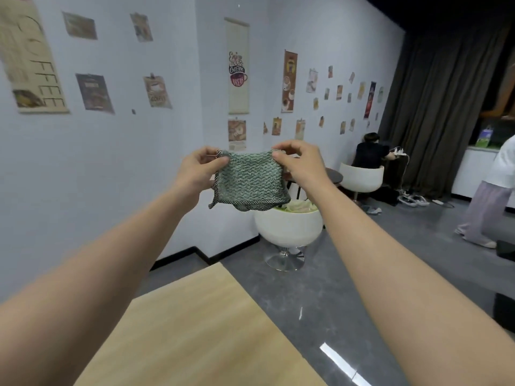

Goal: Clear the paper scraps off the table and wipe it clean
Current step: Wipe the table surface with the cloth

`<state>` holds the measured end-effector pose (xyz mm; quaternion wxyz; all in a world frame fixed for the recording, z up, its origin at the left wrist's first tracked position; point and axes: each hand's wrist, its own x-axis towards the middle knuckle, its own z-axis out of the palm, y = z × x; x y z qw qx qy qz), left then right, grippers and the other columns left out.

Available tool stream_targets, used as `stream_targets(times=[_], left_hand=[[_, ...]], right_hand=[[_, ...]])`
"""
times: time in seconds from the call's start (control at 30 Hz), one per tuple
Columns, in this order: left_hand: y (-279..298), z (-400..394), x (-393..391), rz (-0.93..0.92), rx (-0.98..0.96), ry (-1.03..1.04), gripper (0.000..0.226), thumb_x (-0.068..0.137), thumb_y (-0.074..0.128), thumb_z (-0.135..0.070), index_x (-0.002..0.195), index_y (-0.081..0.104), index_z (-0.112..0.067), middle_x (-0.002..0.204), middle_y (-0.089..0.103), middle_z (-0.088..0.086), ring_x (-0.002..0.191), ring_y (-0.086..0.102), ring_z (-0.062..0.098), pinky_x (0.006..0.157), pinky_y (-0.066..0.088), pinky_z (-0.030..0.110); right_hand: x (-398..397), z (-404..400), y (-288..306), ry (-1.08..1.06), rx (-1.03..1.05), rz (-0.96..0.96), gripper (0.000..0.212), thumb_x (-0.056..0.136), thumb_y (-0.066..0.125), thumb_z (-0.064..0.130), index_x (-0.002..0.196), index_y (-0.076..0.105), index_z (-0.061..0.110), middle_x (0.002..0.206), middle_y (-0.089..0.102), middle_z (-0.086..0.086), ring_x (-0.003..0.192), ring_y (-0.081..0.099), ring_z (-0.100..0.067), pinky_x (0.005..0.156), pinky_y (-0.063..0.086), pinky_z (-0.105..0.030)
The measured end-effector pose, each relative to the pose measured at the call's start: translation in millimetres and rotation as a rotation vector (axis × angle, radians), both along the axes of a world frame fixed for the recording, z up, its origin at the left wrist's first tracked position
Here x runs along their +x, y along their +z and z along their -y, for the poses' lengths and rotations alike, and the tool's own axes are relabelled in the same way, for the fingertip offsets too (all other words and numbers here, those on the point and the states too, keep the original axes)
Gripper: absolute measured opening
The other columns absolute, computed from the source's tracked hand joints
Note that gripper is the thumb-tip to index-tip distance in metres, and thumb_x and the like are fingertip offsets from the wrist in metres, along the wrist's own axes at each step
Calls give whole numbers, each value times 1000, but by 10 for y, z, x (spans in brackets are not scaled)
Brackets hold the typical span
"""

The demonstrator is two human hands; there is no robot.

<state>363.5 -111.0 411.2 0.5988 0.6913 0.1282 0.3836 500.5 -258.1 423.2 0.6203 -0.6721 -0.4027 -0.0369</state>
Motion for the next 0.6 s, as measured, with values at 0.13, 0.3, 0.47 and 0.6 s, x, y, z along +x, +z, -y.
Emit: stream_targets(times=[0.13, 0.3, 0.47, 0.6], left_hand=[[-159, -469, -210, -19, -19, 59, 16, 90, 59, -10, 79, 54, -20, 86, 59, -1, 68, 57, 5, 48, 46, 19], [-512, -979, -301, -78, -70, 185, 16, 90, 59, -10, 79, 54, -21, 86, 58, -2, 70, 56, 7, 50, 44, 20], [-972, -1376, -243, -153, -143, 304, 17, 90, 59, -9, 78, 55, -20, 84, 56, 0, 71, 55, 10, 46, 46, 18], [-1404, -1670, -97, -230, -220, 395, 15, 90, 60, -11, 79, 54, -20, 93, 53, 6, 80, 52, 19, 59, 46, 28]], right_hand=[[-92, -568, -151, 69, -22, 13, 7, 85, 66, 15, 90, 68, 18, 83, 59, 7, 76, 58, -12, 64, 55, -28], [-52, -1253, -485, 179, -80, -43, 9, 85, 66, 14, 83, 66, 23, 80, 57, 7, 76, 59, -17, 63, 58, -38], [125, -1867, -940, 305, -170, -108, 8, 86, 65, 10, 90, 67, 16, 79, 56, 7, 72, 57, -11, 62, 58, -34], [335, -2278, -1337, 380, -250, -149, 7, 85, 65, 13, 91, 68, 16, 80, 58, 7, 70, 56, -8, 60, 57, -30]])
